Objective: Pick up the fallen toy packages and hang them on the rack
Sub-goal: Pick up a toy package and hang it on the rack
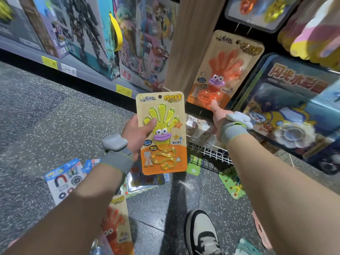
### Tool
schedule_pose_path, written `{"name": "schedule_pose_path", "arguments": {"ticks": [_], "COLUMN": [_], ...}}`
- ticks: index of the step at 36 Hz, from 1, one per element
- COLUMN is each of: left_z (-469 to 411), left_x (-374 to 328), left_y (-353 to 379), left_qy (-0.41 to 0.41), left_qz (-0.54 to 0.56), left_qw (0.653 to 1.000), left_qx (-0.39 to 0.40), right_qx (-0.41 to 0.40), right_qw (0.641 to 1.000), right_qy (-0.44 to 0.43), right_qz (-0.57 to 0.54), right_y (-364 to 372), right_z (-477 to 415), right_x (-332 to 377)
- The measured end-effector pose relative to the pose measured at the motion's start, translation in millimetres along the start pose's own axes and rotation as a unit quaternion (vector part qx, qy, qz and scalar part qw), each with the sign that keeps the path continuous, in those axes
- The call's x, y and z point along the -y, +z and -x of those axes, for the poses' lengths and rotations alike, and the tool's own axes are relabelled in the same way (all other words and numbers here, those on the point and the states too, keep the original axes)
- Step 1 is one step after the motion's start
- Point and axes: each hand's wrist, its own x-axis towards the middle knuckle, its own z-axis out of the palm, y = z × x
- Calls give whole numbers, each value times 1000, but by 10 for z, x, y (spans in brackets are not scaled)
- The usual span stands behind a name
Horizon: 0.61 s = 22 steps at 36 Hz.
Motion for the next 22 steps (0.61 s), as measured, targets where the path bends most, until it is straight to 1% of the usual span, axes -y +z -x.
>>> {"name": "schedule_pose_path", "arguments": {"ticks": [4,6,8,9,11,13,16,22], "left_z": [-20,-23,-30,-38,-96,-99,-81,-47], "left_x": [-18,-21,-13,1,63,51,0,-22], "left_y": [-9,-13,-31,-39,-73,-84,-74,16], "left_qy": [4,4,-5,-6,-4,-3,-4,15], "left_qz": [-4,-7,1,-3,-13,-19,-42,-109], "left_qw": [1000,1000,1000,1000,1000,1000,999,994], "left_qx": [4,6,0,2,4,-2,-7,-25], "right_qx": [90,119,163,182,213,225,216,188], "right_qw": [993,979,964,961,960,960,962,966], "right_qy": [6,-32,-76,-91,-122,-141,-157,-166], "right_qz": [76,161,195,186,135,85,56,60], "right_y": [152,248,362,421,508,594,656,645], "right_z": [123,186,275,327,423,440,483,460], "right_x": [-93,-110,-129,-146,-156,-164,-180,-205]}}
